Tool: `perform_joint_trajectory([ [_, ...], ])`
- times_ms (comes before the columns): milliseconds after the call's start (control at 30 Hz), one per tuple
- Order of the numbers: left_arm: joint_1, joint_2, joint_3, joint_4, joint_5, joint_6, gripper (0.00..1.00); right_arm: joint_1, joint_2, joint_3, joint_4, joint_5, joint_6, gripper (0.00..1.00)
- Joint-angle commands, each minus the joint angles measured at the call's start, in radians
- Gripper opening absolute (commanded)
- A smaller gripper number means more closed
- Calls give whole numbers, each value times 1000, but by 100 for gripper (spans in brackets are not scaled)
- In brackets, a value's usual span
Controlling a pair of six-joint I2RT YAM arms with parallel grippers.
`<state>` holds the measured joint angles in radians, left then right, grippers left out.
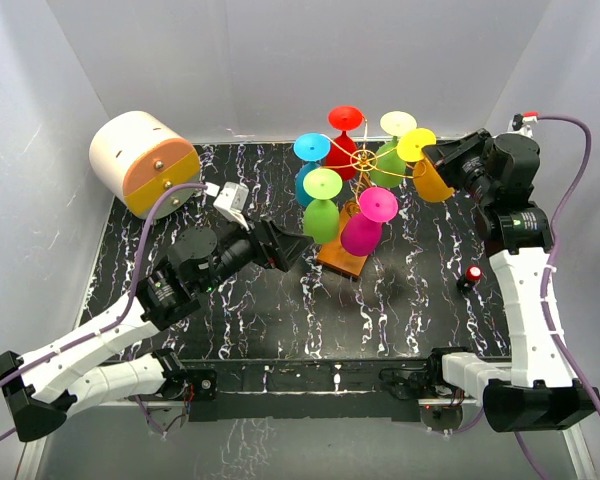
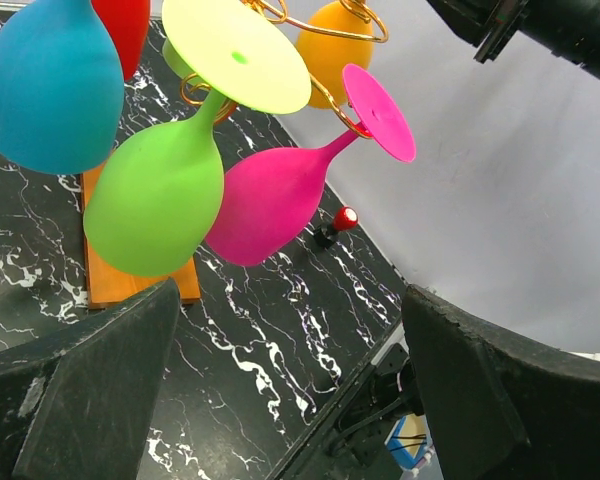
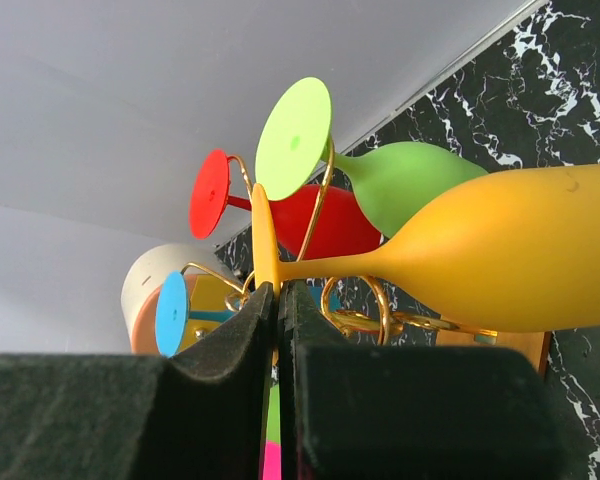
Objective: Place the wine glass upside down on the wine glass rack
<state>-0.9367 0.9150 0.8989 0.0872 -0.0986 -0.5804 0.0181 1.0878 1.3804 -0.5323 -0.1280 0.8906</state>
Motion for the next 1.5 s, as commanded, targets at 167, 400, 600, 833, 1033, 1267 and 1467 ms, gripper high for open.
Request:
perform_joint_trajectory([
  [167, -3, -21, -6, -8, -23, -7, 91, 2, -9, -33, 124, -25, 40, 0],
  [400, -2, -38, 10, -48, -74, 19, 91, -1, -9, -76, 197, -64, 51, 0],
  [600, -2, -41, 33, -77, -84, 42, 91, -3, 5, -81, 209, -105, 64, 0],
  [833, -3, -60, 15, -75, -94, 31, 91, -6, 10, -88, 209, -154, 78, 0],
  [1033, -3, -57, 22, -77, -97, 37, 91, -7, 7, -83, 174, -168, 94, 0],
  [1267, -2, -51, 23, -75, -95, 37, 91, -10, -19, -104, 150, -175, 123, 0],
  [1467, -2, -54, 25, -77, -98, 39, 91, -10, -64, -120, 134, -148, 153, 0],
])
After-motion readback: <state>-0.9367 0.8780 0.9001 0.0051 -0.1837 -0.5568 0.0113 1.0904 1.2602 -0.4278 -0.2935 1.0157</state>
